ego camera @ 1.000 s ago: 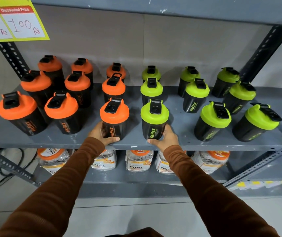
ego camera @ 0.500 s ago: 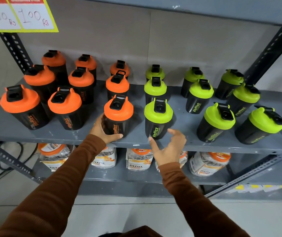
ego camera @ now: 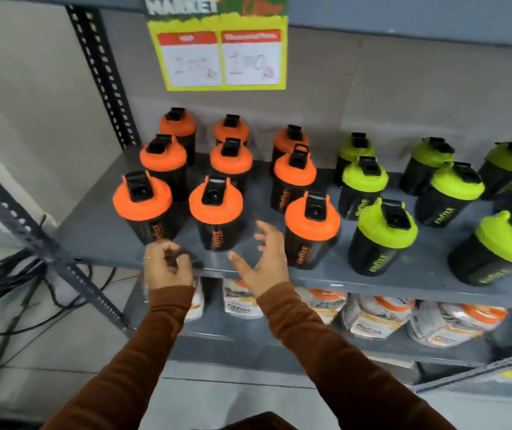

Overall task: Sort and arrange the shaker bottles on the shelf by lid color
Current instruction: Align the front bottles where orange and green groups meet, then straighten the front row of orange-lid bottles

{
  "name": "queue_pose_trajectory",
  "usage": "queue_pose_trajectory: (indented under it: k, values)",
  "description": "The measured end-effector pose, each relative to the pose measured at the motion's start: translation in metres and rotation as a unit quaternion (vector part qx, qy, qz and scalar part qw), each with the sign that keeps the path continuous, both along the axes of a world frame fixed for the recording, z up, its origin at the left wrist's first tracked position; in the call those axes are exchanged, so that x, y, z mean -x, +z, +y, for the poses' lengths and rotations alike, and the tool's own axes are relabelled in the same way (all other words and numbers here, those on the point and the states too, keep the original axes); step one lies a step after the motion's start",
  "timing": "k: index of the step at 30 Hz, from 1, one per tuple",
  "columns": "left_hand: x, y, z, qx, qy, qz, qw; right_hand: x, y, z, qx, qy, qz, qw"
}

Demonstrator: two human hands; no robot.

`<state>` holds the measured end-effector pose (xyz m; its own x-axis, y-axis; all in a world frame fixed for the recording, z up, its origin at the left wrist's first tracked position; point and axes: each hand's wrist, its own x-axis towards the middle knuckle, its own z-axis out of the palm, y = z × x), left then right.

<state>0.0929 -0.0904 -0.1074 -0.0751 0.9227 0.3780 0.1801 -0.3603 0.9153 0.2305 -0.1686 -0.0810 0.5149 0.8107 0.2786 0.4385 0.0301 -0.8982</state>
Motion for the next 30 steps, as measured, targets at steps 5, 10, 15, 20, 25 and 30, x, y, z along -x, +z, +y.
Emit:
queue_pose_trajectory:
  k: [5, 10, 15, 20, 25, 30]
  values:
    - [0.031, 0.011, 0.038, 0.002, 0.033, 0.008, 0.999, 0.020, -0.011, 0.035, 0.068, -0.038, 0.094, 0.993]
    - [0.043, 0.013, 0.068, 0.085, -0.110, 0.065, 0.988, 0.025, -0.011, 0.060, 0.088, -0.053, 0.095, 0.990]
    - [0.054, 0.015, 0.087, 0.131, -0.144, 0.103, 0.975, 0.028, -0.008, 0.066, 0.109, -0.084, 0.073, 0.988]
    - [0.064, 0.018, 0.101, 0.141, -0.163, 0.154, 0.964, 0.030, -0.007, 0.067, 0.150, -0.110, 0.055, 0.981]
    - [0.074, 0.016, 0.108, 0.149, -0.195, 0.172, 0.954, 0.031, -0.005, 0.060, 0.161, -0.116, 0.044, 0.979]
    - [0.081, 0.014, 0.109, 0.166, -0.230, 0.143, 0.948, 0.035, -0.003, 0.054, 0.158, -0.117, 0.037, 0.980]
